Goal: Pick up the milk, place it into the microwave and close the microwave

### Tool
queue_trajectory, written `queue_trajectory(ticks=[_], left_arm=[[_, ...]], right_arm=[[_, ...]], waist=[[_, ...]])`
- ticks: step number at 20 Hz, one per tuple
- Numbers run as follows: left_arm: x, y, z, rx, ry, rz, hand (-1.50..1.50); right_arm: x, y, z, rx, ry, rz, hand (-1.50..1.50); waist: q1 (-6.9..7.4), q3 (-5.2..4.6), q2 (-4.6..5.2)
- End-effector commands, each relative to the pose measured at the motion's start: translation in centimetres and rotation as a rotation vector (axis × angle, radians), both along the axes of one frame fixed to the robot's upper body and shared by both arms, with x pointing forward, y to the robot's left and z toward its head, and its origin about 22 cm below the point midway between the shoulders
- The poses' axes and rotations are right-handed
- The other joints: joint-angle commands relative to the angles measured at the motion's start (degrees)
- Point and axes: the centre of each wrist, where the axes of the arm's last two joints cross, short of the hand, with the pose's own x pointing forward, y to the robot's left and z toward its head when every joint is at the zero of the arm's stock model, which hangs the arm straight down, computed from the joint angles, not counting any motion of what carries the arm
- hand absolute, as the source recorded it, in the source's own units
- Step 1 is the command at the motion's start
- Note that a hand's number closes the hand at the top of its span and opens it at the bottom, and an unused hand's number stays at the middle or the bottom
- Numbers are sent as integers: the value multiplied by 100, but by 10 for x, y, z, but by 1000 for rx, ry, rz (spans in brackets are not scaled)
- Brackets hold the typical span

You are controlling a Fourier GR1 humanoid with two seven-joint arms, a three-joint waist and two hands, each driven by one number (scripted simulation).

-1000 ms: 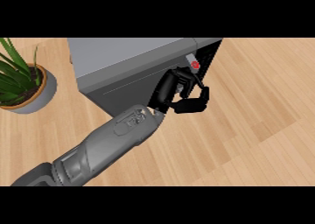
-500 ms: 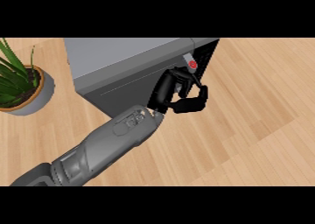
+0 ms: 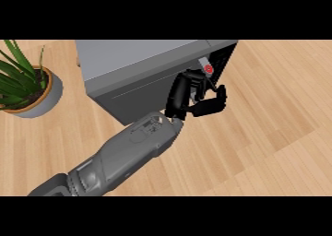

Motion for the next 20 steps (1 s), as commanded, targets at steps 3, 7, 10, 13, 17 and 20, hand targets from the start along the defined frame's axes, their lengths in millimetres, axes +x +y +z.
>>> queue_trajectory(ticks=[3,7,10,13,17,20], left_arm=[[22,12,-3,17,61,122,150],[30,27,-7,45,80,117,150],[34,42,-14,83,95,114,150],[34,43,-18,99,98,91,150],[42,55,-12,92,86,98,-150],[42,57,-16,86,97,83,-150]], right_arm=[[-3,-9,7,9,-16,-43,-150],[-6,-13,11,17,-23,-79,-150],[-9,-13,16,5,-26,-90,-150],[-11,-16,17,19,-28,-104,-150],[-15,-17,24,13,-36,-116,-150],[-19,-16,24,20,-31,-120,-150]], waist=[[202,-3,42],[412,-6,43],[516,-19,55],[560,-12,69],[722,-32,46],[801,-30,47]])
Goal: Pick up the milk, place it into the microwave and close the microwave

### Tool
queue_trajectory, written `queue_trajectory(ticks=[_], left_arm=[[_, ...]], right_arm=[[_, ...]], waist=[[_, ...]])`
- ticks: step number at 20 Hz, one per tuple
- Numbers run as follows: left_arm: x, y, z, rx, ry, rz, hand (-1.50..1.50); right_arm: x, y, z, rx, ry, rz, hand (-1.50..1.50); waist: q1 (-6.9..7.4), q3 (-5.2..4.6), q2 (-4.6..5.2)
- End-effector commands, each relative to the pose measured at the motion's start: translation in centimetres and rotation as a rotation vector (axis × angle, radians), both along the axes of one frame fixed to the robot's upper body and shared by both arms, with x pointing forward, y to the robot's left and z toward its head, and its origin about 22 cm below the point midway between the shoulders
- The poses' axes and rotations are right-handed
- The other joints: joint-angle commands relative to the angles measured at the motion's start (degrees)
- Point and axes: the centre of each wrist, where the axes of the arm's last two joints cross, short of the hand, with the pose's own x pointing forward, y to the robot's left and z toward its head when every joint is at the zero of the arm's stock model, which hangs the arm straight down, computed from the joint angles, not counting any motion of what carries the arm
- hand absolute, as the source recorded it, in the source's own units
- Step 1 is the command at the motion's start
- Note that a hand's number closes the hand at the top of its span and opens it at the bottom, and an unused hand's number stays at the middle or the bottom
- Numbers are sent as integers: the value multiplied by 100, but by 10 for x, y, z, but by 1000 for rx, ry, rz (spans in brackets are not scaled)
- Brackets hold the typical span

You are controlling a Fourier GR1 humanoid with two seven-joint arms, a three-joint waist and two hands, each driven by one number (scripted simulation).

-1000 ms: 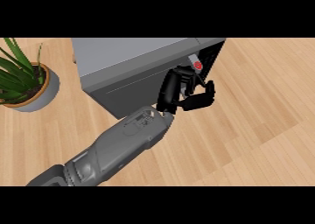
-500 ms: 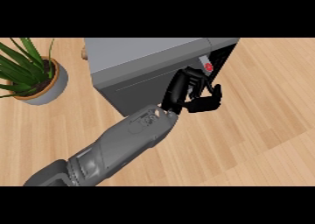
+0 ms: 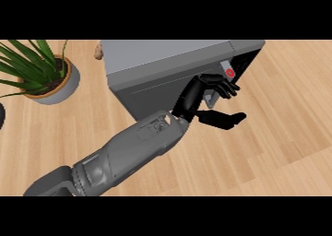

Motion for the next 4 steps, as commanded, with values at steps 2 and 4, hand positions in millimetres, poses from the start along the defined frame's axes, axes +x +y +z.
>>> queue_trajectory(ticks=[2,4], left_arm=[[42,71,-21,55,77,324,-150],[42,68,-19,48,77,309,-150]], right_arm=[[-6,-2,2,7,13,-13,-150],[-9,1,5,13,-2,0,-150]], waist=[[222,-8,28],[279,-8,-9]])
